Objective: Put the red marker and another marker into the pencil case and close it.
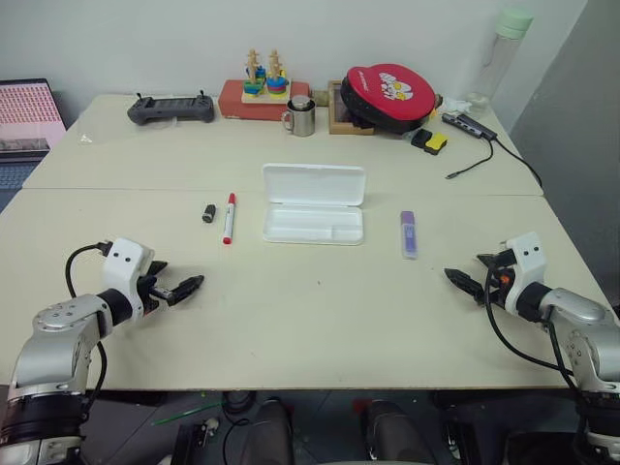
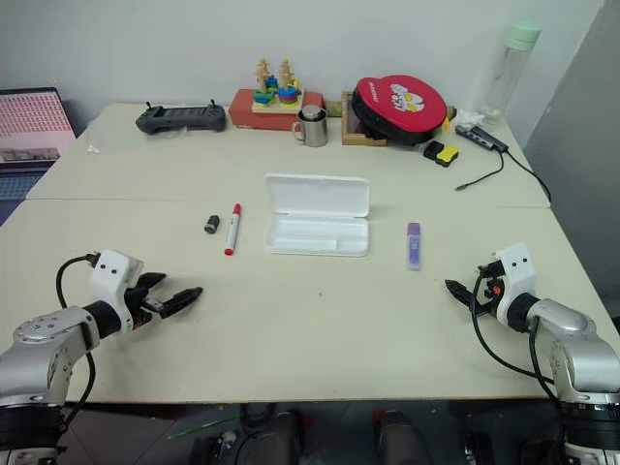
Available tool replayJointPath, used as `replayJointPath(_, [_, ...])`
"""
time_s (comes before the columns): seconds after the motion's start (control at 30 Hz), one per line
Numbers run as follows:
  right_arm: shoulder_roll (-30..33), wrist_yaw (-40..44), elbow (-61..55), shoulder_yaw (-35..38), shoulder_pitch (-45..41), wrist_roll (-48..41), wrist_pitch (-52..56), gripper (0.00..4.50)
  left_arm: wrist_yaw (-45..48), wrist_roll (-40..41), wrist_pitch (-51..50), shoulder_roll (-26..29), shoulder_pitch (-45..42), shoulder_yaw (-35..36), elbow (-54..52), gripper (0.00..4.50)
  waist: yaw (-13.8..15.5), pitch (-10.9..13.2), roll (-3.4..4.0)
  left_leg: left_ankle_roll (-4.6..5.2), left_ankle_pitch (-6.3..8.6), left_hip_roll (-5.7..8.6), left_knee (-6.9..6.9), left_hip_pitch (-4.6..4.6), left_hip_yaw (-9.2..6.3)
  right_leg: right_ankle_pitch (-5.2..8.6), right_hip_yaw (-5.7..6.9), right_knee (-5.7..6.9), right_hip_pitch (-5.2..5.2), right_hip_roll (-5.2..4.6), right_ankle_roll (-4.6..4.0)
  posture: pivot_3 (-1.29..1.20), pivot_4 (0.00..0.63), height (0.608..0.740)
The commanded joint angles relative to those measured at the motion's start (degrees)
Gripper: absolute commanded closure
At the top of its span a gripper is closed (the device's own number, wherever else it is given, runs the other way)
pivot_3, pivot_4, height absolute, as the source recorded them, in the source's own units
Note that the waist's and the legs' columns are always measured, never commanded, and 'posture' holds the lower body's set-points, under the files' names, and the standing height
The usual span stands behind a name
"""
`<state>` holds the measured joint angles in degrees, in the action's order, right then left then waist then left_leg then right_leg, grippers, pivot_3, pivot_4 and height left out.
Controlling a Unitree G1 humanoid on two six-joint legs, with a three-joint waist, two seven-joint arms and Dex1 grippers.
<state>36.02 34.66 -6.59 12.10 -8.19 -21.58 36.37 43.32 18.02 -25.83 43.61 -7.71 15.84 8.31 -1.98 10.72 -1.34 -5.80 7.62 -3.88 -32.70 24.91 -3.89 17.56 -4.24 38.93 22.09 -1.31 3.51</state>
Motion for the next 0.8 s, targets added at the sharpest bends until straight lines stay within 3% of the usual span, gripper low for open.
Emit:
replayJointPath(0.03, [1.16,0.54,-2.21,1.59,-0.10,-0.56,-0.61,0.03,0.54,0.24,0.36,0.99,-0.77,0.74,-0.86,0.00,0.00,0.00,0.00,0.00,0.00,0.00,-0.01,0.00,0.00,0.00,0.00,0.00,0.00,0.00,0.00,0.00,0.150,0.740])
replayJointPath(0.47, [0.38,0.07,-2.42,1.91,-0.62,-1.00,-0.76,0.03,1.49,-0.28,0.90,1.25,-1.67,0.63,0.17,0.00,0.01,0.00,0.00,0.00,0.00,0.00,-0.03,0.01,0.00,0.00,0.00,0.01,0.00,0.00,0.01,0.00,0.150,0.740])
replayJointPath(0.67, [-0.11,3.69,-6.14,2.20,-6.05,-8.10,2.41,0.03,5.87,3.34,0.64,0.14,-2.03,0.36,-4.29,0.00,-0.14,0.01,0.01,0.00,0.00,-0.01,-0.05,0.00,0.01,-0.03,-0.01,0.03,0.01,0.00,0.05,0.00,0.150,0.740])
replayJointPath(0.8, [1.74,10.44,-5.12,-7.67,-14.54,-7.00,3.74,0.03,11.14,12.74,-3.95,-1.21,-5.25,0.13,-12.94,0.00,-0.07,0.01,0.00,0.00,0.00,-0.02,-0.07,0.01,0.01,-0.03,0.00,0.04,-0.01,0.01,0.05,0.00,0.150,0.740])
